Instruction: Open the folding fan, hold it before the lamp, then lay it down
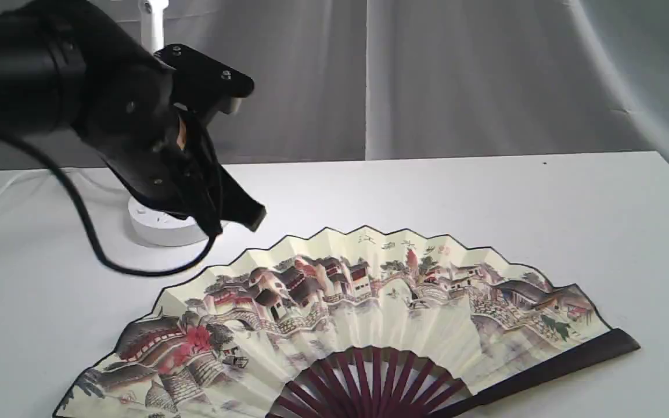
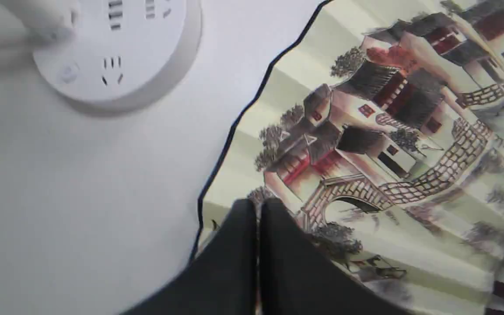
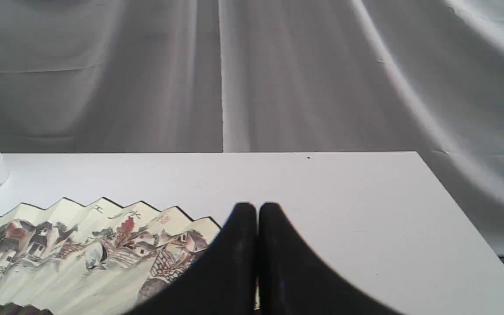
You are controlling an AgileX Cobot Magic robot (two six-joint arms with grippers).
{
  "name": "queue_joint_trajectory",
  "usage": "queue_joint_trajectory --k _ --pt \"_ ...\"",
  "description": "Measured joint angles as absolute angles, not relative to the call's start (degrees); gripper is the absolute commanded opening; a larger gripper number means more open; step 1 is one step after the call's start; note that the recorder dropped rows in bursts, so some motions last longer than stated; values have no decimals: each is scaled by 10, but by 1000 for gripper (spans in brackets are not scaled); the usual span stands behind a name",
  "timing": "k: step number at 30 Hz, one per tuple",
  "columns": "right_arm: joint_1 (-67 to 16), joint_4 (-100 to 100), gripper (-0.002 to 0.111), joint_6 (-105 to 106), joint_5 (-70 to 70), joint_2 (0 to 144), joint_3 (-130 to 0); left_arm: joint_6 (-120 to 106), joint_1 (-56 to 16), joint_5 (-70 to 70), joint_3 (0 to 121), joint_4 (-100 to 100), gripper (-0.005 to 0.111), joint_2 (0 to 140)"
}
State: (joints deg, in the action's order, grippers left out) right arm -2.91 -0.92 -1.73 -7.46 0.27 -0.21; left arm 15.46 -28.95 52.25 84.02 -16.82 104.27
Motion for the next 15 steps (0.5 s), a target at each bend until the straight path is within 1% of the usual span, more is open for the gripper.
queue_joint_trajectory --k 5,15 --pt "-29 -9 0 -17 -75 3 -2 140 -204 566 888 -84 0 1050" --pt "-29 -9 0 -17 -75 3 -2 122 -30 608 901 -35 0 1011"
